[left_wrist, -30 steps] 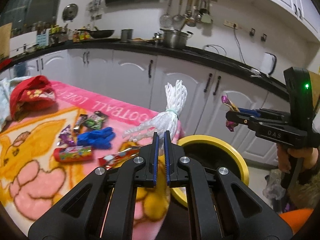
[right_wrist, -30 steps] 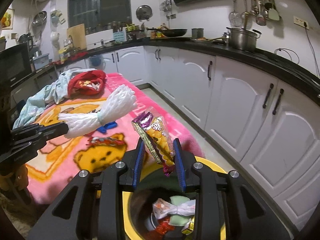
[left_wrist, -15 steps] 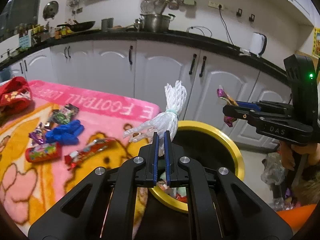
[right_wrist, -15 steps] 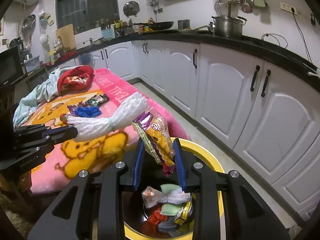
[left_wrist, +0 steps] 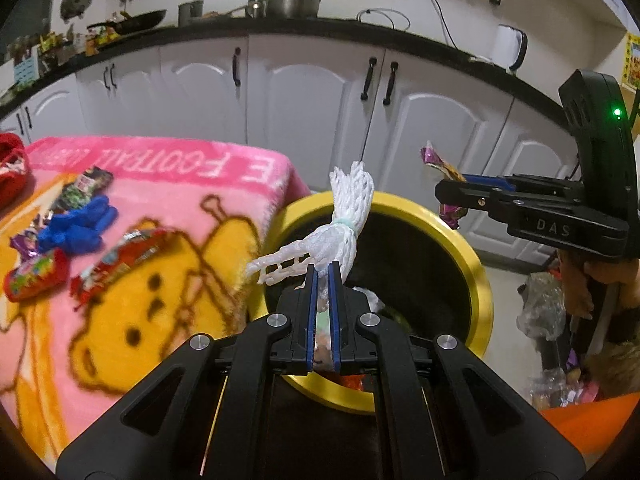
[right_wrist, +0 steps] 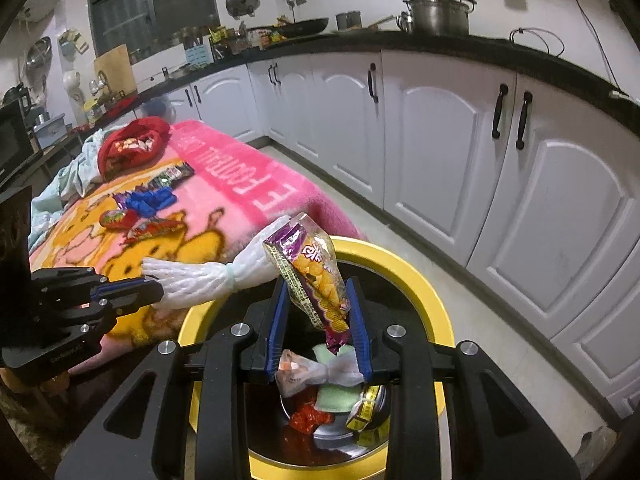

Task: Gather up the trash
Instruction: 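Carry the mesh bundle and snack bag over the yellow bin with both tools, then open both tools above the yellow bin to drop the items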

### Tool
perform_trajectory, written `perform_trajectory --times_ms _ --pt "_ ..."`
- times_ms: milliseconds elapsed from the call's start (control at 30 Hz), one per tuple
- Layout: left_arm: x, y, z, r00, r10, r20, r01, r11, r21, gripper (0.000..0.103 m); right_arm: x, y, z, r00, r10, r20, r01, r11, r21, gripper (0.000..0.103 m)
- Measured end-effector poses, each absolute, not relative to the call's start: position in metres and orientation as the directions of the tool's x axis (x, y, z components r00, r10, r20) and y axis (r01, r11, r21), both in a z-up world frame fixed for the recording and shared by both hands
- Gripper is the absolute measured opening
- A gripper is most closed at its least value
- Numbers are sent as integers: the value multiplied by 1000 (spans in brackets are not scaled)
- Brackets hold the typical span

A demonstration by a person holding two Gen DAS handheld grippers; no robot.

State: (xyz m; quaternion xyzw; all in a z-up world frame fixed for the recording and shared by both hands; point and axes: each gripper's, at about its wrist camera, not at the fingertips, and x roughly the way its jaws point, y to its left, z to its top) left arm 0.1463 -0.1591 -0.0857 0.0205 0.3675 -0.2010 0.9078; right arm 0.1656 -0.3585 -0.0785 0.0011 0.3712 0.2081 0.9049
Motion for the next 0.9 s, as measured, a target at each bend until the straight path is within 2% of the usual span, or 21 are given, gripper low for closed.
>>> perform_trajectory --times_ms 333,500,533,600,767,900 --pt "153 -163 -104 599 -368 -711 383 912 -149 3 175 -358 -109 578 367 -729 -356 917 180 28" --pt "156 -165 -110 578 -374 -725 378 910 -167 4 176 -363 -115 569 365 -737 -342 920 193 31" --pt "156 -165 -111 579 -369 -727 377 912 -163 6 177 -364 -115 567 367 -738 -339 920 196 32" --pt "156 -165 -111 581 -367 -727 372 914 -164 23 178 -366 -117 563 365 -741 -327 922 205 37" --pt "156 -159 -106 594 -358 -720 350 921 -170 39 179 -370 -116 567 363 -740 -310 926 216 43" --pt "153 -152 -96 626 -342 -701 327 931 -163 57 178 -370 -108 578 368 -728 -312 924 220 50"
